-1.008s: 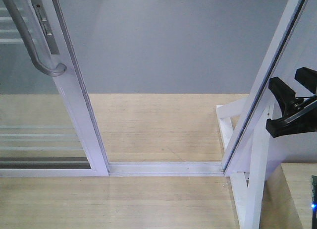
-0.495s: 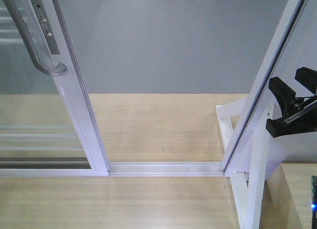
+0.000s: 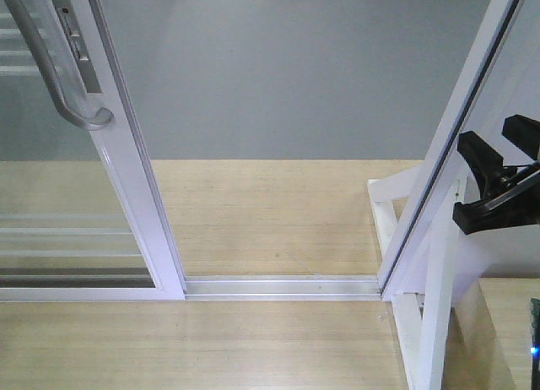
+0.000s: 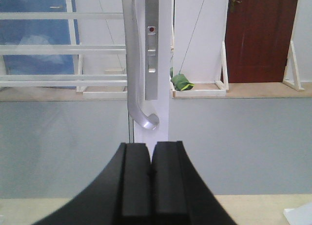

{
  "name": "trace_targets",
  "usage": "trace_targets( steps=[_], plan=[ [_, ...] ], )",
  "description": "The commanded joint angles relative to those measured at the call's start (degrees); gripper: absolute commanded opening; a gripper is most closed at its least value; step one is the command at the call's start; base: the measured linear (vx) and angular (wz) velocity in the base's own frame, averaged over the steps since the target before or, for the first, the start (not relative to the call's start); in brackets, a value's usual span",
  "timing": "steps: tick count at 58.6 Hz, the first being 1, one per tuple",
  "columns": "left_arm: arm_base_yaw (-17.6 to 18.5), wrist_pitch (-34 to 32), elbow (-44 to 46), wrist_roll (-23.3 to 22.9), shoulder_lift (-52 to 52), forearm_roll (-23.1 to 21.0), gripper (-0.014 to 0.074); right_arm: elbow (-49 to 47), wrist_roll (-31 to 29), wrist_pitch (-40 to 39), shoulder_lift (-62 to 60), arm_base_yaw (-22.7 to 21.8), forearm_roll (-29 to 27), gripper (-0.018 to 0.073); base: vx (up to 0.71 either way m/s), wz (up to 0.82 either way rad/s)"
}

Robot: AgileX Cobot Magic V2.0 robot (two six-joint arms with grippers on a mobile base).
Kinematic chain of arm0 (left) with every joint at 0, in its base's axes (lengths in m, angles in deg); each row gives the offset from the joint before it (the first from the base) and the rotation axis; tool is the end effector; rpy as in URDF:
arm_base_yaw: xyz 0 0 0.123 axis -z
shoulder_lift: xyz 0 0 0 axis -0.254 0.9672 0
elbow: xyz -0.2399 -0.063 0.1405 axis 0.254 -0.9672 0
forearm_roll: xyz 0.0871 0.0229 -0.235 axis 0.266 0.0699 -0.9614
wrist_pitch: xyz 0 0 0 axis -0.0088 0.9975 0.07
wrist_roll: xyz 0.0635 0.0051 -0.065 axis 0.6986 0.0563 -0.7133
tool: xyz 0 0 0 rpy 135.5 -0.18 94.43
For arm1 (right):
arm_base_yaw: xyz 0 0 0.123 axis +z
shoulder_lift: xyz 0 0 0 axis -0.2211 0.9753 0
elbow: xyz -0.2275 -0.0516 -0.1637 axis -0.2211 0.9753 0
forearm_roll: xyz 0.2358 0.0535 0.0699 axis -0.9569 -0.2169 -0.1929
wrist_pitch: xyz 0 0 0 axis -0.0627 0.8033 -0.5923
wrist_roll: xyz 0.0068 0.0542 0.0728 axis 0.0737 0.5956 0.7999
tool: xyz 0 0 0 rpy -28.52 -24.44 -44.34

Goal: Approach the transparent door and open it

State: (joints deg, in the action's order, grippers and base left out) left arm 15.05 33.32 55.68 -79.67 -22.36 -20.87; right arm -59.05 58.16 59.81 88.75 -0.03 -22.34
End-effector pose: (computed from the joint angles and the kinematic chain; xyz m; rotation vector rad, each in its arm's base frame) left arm 0.0567 -0.0011 0.1972 -0.0063 1.5779 -0.0281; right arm 0.1607 0.0402 0.2786 -0.3619 1.6978 0.0808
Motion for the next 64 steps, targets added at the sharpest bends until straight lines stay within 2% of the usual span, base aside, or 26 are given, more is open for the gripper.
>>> trace_targets(
  steps=[1, 45, 53, 64],
  plan=[
    [0.31, -5.89, -1.11, -1.12, -0.86, -0.2, -0.0008, -1.69, 0.02, -4.43, 0.03, -0.26, -0.17, 0.0374, 0.0, 0.0],
    [0.31, -5.88, -1.11, -1.12, -0.78, -0.2, -0.0008, -1.69, -0.15, -4.96, 0.13, -0.26, -0.17, 0.0358, 0.0, 0.0],
    [0.31, -5.88, -1.11, -1.12, -0.78, -0.2, -0.0008, 0.91, -0.16, -4.91, -3.49, -1.21, -0.85, 0.0258, 0.0, 0.0],
    [0.31, -5.88, -1.11, -1.12, -0.78, -0.2, -0.0008, 9.77, -0.11, -4.56, -18.9, -10.15, -11.35, -0.0016, 0.0, 0.0]
  ],
)
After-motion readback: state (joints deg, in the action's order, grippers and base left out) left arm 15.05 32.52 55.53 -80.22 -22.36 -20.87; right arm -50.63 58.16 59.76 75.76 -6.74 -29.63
